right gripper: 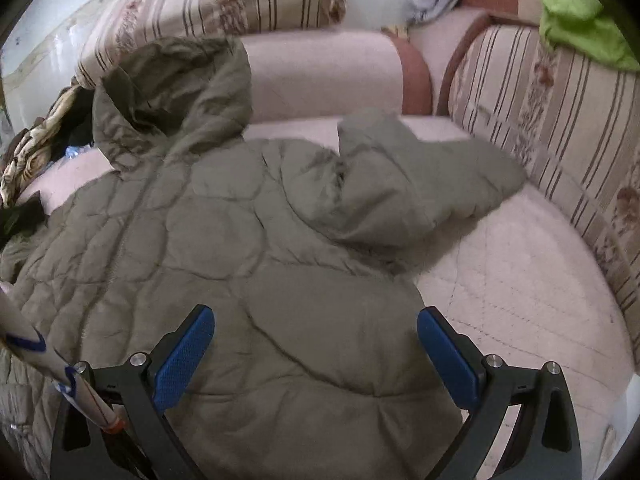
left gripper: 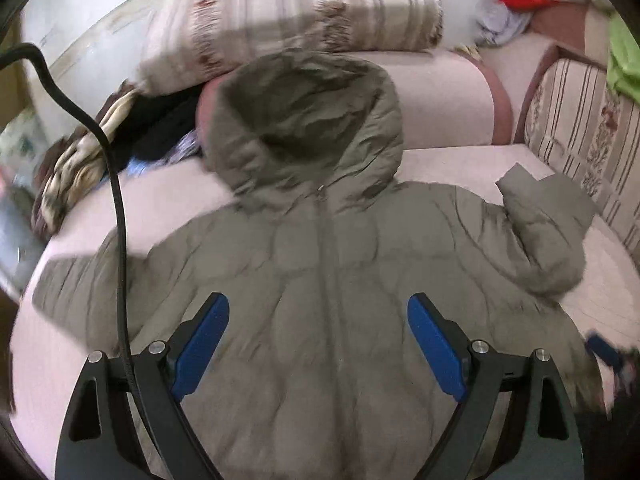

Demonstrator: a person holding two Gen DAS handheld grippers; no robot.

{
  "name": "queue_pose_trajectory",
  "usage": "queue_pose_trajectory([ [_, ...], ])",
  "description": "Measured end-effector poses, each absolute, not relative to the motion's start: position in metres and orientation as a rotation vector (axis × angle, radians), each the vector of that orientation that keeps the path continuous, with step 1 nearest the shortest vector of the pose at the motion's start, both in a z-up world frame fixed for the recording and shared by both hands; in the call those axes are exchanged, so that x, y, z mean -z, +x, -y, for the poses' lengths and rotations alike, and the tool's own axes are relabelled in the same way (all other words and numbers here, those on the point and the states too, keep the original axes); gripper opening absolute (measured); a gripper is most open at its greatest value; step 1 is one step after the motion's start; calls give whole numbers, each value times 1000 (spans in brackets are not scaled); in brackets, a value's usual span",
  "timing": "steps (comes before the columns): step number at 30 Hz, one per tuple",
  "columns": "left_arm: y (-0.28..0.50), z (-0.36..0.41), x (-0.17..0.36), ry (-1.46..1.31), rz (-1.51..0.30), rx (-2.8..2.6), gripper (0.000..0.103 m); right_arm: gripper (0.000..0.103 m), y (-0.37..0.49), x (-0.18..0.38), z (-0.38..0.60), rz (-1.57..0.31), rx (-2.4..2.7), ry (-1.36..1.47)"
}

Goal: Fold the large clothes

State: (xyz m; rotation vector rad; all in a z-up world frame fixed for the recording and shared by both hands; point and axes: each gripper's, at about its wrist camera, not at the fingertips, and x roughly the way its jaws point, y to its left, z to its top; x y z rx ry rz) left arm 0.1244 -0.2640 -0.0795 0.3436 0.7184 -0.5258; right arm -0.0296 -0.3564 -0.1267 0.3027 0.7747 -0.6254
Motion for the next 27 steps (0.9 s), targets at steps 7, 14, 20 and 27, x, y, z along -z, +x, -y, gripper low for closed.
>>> queue_pose_trajectory([
  [7, 127, 362, 82, 406, -724, 612, 90, 103, -56, 127, 363, -794, 598, 354],
  [14, 105, 389, 86, 413, -686, 767, 90, 103, -71, 139, 383, -818, 629, 468],
  [20, 126, 356, 87, 340, -676, 717, 90, 103, -62, 146, 384, -822, 658, 477],
  [27, 153, 286, 76, 280, -658, 588, 90, 103, -47, 147, 384, -773, 605, 445],
])
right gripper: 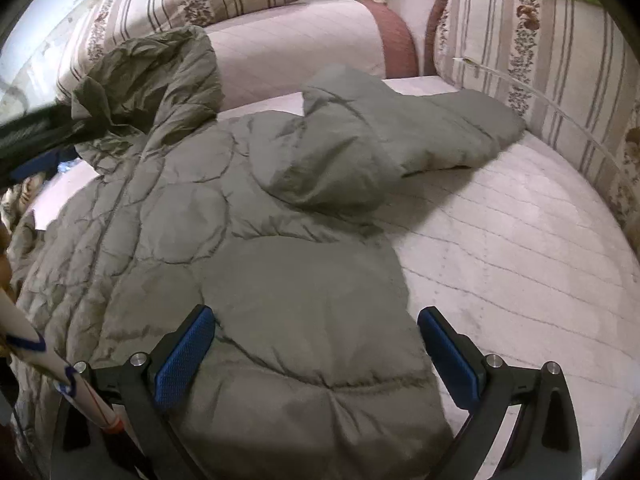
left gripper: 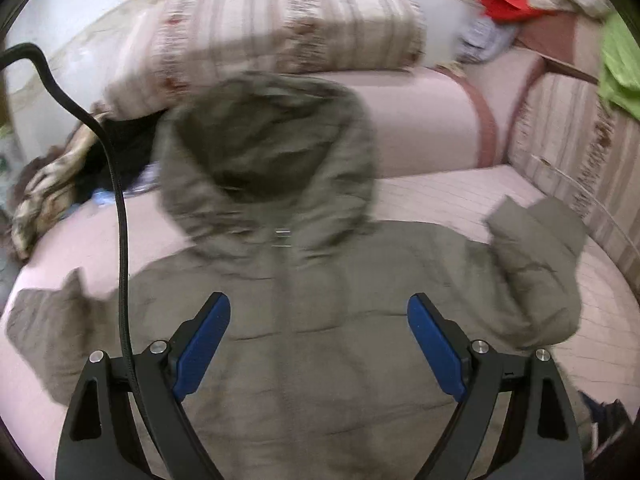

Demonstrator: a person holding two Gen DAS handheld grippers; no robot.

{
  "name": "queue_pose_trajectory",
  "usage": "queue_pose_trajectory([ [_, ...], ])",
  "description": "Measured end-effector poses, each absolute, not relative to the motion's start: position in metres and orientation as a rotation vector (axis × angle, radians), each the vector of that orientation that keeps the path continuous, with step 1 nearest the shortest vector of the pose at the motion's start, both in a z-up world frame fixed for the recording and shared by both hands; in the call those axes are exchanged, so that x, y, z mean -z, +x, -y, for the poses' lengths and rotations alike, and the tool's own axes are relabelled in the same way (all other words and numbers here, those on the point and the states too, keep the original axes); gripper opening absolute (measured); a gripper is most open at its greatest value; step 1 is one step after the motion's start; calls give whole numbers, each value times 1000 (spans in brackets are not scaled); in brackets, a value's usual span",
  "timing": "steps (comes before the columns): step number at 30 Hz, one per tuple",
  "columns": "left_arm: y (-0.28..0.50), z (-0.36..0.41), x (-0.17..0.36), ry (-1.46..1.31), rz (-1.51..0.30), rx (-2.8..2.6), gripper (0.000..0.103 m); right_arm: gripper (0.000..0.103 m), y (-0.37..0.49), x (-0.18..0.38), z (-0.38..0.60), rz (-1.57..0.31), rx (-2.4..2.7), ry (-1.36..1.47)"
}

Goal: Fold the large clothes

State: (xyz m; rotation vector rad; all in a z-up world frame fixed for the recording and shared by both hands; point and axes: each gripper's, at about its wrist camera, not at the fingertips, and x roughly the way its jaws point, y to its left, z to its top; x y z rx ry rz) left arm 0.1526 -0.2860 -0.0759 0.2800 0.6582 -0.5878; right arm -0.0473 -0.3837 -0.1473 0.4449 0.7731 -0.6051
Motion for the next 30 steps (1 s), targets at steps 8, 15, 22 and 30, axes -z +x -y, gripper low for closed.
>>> queue_pose_trajectory([
  [8, 152, 180, 62, 194, -613, 390, 90, 103, -52, 147, 377, -714, 610, 439],
  [15, 127, 135, 52, 243, -645, 299, 90, 103, -47, 146, 371, -723, 608, 391],
  [22, 100, 63, 62, 264, -682, 94, 91, 103, -53, 133, 350, -699, 625, 340],
  [30, 88, -8, 55, 233, -694, -49, 90, 103, -49, 82, 272, -673, 505, 264],
])
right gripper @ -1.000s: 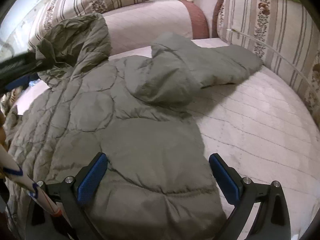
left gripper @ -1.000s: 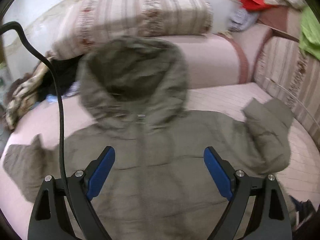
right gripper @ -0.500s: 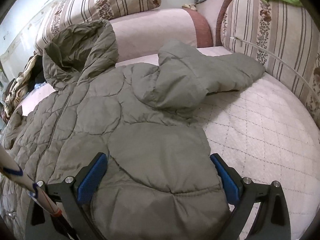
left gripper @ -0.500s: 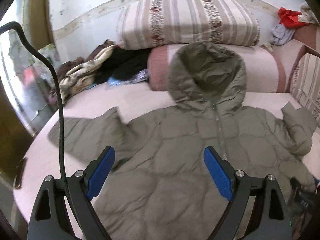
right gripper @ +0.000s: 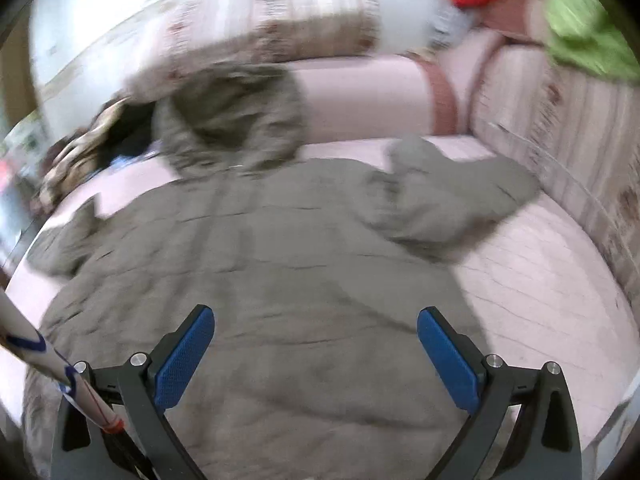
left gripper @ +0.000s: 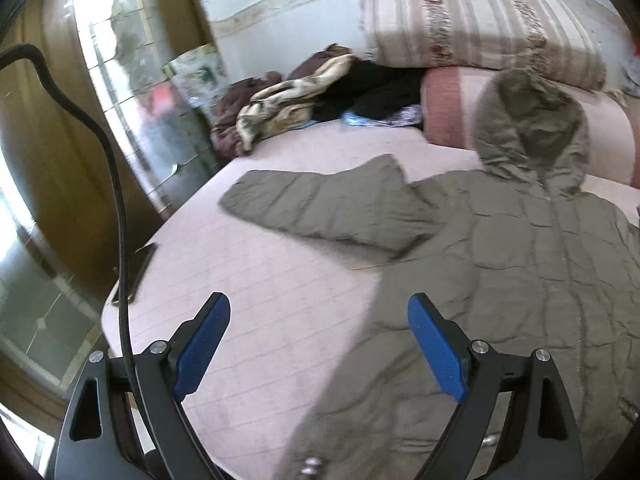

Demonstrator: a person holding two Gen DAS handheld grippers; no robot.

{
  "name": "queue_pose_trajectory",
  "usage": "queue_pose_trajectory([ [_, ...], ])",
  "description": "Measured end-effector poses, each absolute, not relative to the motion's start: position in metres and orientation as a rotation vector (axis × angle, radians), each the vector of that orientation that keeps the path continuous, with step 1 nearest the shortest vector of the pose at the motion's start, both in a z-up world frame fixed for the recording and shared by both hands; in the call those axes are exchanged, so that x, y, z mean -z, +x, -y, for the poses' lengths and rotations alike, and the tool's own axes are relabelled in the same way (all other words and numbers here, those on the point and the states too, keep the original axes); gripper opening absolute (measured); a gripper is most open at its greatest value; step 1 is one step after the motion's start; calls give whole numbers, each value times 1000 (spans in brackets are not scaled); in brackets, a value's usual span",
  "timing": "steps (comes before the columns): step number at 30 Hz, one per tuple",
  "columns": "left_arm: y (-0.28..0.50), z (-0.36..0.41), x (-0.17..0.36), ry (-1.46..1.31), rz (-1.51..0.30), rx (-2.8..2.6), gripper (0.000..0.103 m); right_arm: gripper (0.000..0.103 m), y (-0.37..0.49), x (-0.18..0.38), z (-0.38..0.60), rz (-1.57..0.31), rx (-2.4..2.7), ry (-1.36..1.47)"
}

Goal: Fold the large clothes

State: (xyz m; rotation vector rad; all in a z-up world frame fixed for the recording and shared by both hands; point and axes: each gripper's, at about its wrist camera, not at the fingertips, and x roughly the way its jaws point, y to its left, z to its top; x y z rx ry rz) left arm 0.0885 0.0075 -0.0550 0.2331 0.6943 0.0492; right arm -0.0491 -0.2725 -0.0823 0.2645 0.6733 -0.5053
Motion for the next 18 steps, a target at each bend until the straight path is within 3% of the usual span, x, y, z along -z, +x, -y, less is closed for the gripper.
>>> queue_pose_trajectory([
  [9, 105, -72, 60, 139, -727, -119, 90, 103, -5, 50, 190, -701, 350, 168],
  [18, 137, -117, 83, 58, -780, -163, 90, 103, 30, 65, 169, -772, 380, 81],
])
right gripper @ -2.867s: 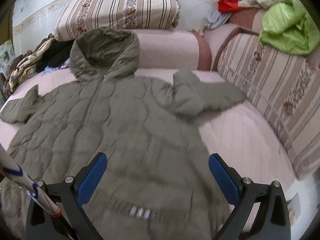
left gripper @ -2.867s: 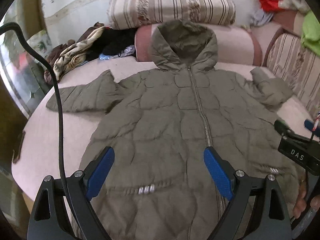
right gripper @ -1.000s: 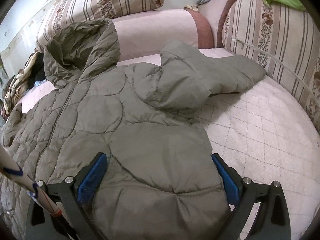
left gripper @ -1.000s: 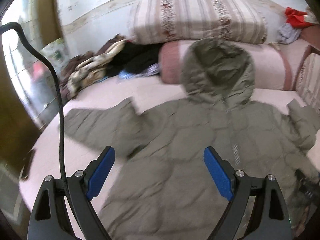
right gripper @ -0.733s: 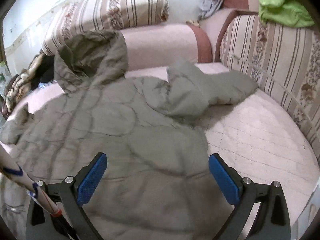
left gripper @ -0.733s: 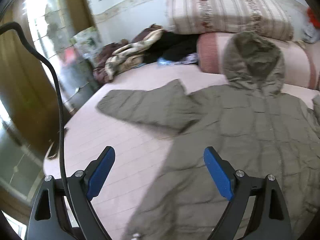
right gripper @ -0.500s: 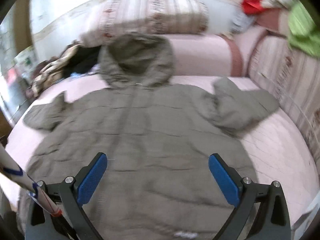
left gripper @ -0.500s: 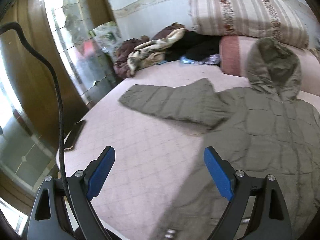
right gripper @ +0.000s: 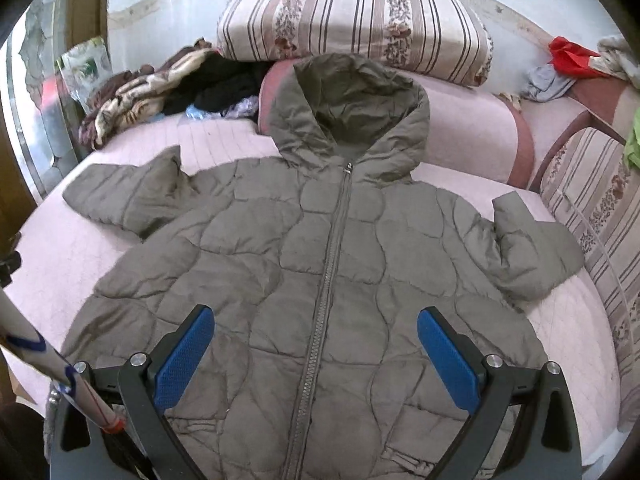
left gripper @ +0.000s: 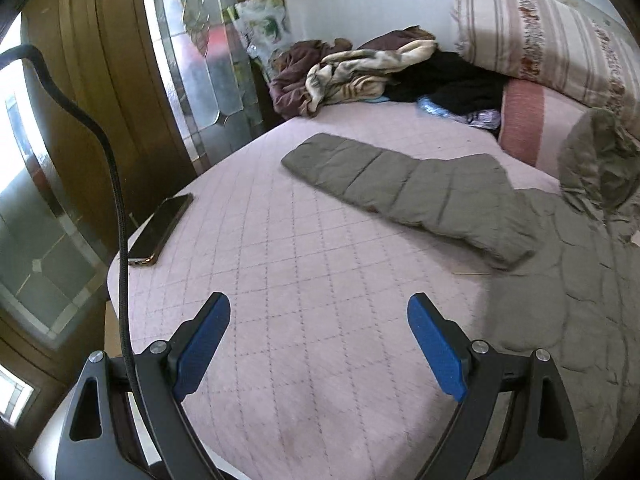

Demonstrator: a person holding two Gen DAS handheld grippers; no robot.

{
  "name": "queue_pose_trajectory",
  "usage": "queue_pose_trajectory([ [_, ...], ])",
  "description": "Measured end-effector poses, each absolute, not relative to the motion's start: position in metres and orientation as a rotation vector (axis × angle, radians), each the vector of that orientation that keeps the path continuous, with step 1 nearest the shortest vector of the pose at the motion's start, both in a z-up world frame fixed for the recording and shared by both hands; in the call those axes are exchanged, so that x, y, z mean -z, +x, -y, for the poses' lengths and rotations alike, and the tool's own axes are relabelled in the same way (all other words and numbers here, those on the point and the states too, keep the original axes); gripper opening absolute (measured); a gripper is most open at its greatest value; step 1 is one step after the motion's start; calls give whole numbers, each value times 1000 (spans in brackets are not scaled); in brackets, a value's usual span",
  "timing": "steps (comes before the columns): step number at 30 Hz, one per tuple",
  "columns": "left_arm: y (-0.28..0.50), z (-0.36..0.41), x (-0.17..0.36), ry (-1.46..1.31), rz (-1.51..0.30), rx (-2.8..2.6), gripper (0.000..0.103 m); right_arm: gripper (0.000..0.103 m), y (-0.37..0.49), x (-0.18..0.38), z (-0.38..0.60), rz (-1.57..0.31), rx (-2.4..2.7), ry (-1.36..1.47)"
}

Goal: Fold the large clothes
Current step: 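Reach the left tool to the sleeve cuff and grasp it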

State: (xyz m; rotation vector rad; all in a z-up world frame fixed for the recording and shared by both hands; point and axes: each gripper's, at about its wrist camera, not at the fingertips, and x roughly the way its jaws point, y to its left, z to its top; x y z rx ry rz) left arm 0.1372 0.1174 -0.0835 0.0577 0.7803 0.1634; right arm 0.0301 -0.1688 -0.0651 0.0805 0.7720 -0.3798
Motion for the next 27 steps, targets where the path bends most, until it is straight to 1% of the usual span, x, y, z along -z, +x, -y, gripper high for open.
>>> queue_pose_trajectory([
  [7, 161, -142, 99, 10, -825, -181, 90, 103, 41, 79, 176, -817, 428, 83],
  [15, 186, -153, 108, 38, -829, -215, 90, 103, 44, 91, 181, -849, 456, 91],
  [18, 210, -162, 116, 18, -871, -187, 90, 103, 44, 96, 185, -862, 470, 100],
  [23, 276, -193, 129, -123, -932, -133, 90, 103, 40, 103, 195, -881, 489, 139],
  [27, 331, -212, 142, -242, -961, -82, 79, 103, 34, 110, 205, -895, 516, 154],
])
